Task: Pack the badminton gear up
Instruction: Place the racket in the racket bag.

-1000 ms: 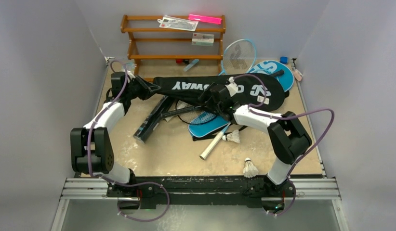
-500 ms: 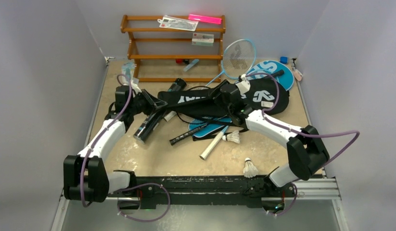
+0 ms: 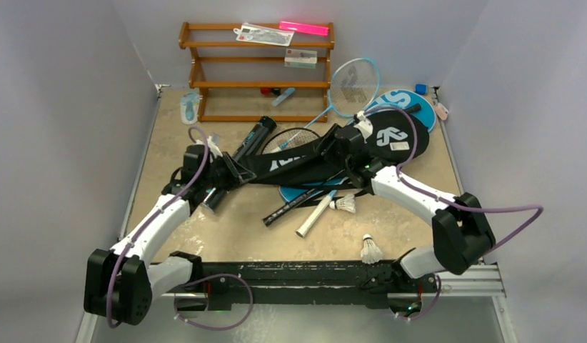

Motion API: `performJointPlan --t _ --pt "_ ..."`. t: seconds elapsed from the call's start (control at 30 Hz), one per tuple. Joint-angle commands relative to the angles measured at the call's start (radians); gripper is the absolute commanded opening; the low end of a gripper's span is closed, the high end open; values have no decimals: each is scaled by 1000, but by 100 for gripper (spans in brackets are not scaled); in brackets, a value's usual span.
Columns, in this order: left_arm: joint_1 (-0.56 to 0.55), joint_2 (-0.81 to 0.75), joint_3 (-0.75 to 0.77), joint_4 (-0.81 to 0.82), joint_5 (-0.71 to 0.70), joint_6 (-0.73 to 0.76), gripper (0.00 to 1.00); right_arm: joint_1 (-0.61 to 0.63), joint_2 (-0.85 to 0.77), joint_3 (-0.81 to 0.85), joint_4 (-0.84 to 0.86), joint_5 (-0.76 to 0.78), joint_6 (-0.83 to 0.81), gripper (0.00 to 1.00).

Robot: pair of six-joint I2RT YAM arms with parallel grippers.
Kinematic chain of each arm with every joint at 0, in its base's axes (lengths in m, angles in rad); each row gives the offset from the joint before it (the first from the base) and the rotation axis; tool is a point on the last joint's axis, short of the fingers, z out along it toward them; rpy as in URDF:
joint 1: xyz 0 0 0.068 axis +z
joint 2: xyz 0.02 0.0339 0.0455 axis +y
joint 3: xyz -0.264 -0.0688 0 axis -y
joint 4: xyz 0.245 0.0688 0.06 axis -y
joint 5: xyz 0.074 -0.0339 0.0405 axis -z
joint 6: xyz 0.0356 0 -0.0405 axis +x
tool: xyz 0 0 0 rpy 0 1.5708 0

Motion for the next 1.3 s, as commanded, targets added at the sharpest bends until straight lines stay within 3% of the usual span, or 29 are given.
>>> performJointPlan --t 0.0,0.23,0.33,0.5,0.63,0.8,1.0,1.17,1.27 --pt "-101 -22 -74 -42 -47 48 10 -7 -86 -71 -24 -49 -71 64" --pt "-236 -88 -151 -66 -142 43 30 -11 -172 -201 5 -93 -193 63" --pt "-316 -111 -131 -137 -208 59 39 -11 -197 -225 18 -158 -253 67" --pt "-502 -105 55 -431 -511 108 56 -11 -251 -215 -18 -230 -310 76" --pt "-663 -1 225 -584 -755 117 58 -10 -281 -174 -169 -223 -253 76" --pt "-724 32 248 -505 -822 214 61 26 -322 -201 -265 -182 -120 68" --pt "-723 73 310 -671 -919 110 75 56 -307 -253 -250 -221 -126 69" --pt "-723 16 196 -428 -727 313 73 93 -317 -291 -241 -212 -69 63" --pt "-723 42 200 -379 -759 369 71 177 -293 -283 -276 -109 48 55"
